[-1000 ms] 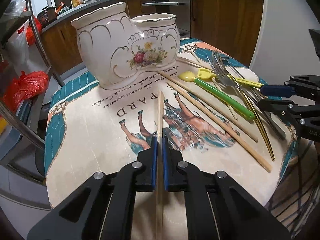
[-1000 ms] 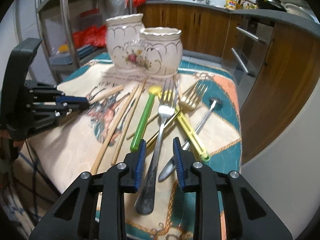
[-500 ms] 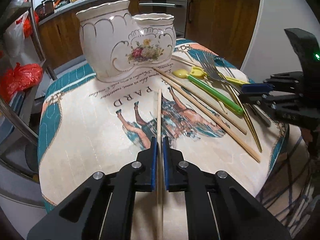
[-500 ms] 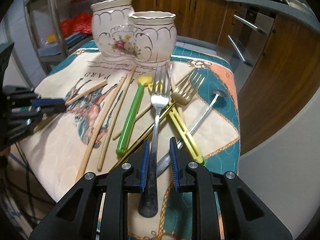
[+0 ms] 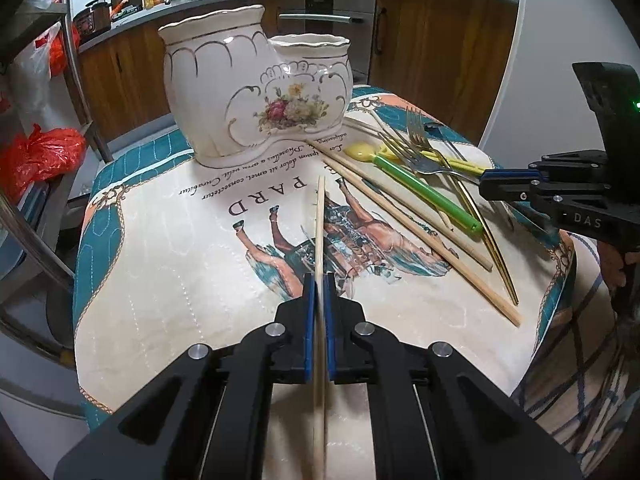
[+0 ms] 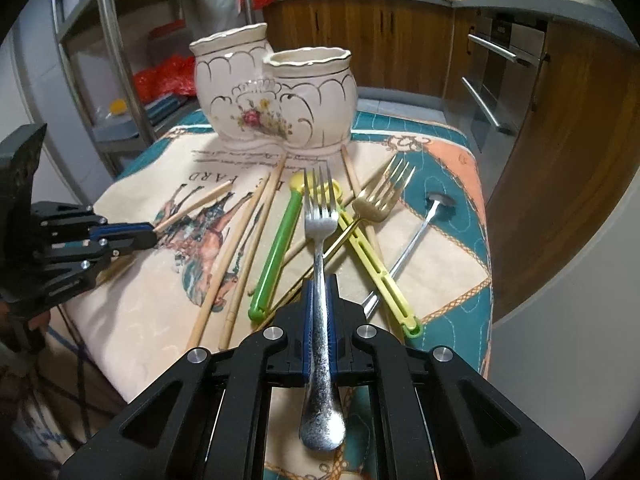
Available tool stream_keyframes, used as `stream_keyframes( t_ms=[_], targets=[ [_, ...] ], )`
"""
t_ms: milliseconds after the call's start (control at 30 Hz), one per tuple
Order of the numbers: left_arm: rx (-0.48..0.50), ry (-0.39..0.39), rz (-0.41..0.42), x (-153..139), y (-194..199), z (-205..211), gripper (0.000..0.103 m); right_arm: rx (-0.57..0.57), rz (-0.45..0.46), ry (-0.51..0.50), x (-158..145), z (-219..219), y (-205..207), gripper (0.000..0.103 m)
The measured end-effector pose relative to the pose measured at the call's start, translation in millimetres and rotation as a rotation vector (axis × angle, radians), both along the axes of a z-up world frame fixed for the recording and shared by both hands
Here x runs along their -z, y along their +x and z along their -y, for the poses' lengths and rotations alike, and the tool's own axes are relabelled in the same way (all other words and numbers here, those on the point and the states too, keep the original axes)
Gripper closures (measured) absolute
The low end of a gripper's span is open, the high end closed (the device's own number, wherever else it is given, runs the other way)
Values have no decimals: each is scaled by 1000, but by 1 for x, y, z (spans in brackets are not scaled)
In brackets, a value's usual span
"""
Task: Organize utensils
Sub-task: 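Lower the right gripper onto the silver fork handle and close, then lift the silver fork with the right gripper while the left gripper lifts the chopstick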
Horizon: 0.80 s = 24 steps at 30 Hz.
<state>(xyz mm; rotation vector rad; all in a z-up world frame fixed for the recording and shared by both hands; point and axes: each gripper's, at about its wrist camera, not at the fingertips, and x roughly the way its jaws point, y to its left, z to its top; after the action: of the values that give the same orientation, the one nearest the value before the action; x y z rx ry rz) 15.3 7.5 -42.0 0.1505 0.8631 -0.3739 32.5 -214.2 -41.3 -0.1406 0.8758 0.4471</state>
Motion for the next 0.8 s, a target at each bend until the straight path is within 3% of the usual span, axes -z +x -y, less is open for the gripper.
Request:
stream_keyframes(
  t_ms=[267, 533, 733, 800],
  targets=[
    [4, 0, 3, -2, -1, -1, 99, -10, -58, -108, 3, -5, -1, 96],
    [0, -1, 3, -2, -1, -2, 99, -1, -36, -161, 1, -11, 10, 89],
    [0, -3, 2, -1, 1, -1, 99, -34, -39, -211, 6, -23, 20, 89],
    [2, -3, 0, 0, 1, 0, 99, -49, -41, -200, 8, -24, 22, 96]
  ],
)
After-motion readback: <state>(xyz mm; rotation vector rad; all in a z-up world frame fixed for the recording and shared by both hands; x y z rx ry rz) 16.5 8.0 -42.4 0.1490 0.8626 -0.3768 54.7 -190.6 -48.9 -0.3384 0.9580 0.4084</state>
